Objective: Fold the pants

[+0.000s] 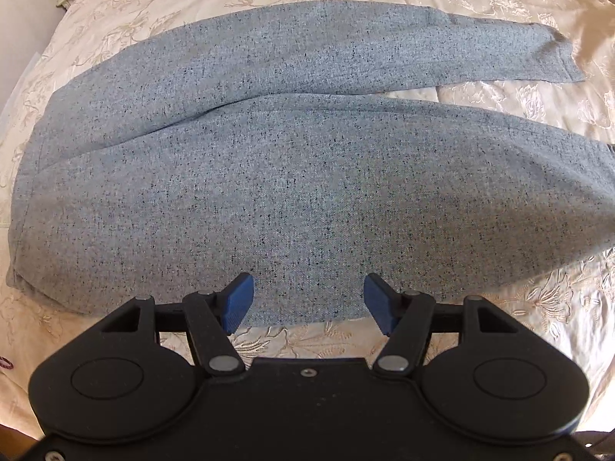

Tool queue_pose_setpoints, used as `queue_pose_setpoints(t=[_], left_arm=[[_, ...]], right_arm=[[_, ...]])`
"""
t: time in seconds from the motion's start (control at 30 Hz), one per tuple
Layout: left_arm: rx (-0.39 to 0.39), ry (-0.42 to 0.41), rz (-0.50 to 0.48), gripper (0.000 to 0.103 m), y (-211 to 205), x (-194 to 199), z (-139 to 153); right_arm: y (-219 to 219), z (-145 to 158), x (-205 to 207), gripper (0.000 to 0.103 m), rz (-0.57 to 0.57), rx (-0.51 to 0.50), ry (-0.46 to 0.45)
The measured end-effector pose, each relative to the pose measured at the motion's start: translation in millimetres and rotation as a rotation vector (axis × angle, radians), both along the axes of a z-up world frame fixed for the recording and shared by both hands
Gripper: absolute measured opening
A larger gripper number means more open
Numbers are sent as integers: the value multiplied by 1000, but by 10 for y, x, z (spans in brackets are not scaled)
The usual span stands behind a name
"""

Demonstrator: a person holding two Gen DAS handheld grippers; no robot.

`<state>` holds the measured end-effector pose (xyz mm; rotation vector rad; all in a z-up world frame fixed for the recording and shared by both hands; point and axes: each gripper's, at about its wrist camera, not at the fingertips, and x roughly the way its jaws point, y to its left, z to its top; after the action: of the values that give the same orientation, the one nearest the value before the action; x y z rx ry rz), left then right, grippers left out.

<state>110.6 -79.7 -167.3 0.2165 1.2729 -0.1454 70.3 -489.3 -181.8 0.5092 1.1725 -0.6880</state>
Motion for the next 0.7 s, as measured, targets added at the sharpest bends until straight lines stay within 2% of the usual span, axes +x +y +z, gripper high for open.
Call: queue_pose_setpoints(t=[0.1,0.2,0.23,0.3,0.33,0.4,0.43,0.5,0.53,0.6,0.67,0.7], left_arm=[[1,-3,-8,67,35,52,-60],[30,18,-9,67,61,131,-277],[48,45,-16,67,69,159,-398],[75,175,-43,66,97,204,-687],[57,194,-36,66,144,196,-762],[18,191,-21,66,226,184,-726],[9,196,-20,65,246,181,-693],[-7,185,-5,58,293,173,-561],[-22,158,3,56,313,168,-479],[-36,72,15,58,338,170,-331],[-20,28,31,59,354,199,-318],[-7,35,37,59,366,231,-377]], right_arm=[[20,90,-97,5,16,-22,24],[32,-81,-42,5,43,-43,46],[25,-167,-6,6,55,-35,78],[30,-258,40,11,66,-38,135],[43,-217,17,15,54,-56,139],[126,-36,-29,16,24,-140,113],[213,78,-41,26,26,-208,99],[434,293,-31,27,73,-310,33],[525,357,0,27,118,-309,-14],[688,347,151,26,240,-235,-86],[803,174,369,25,337,-138,-85],[845,54,465,25,359,-107,-79]])
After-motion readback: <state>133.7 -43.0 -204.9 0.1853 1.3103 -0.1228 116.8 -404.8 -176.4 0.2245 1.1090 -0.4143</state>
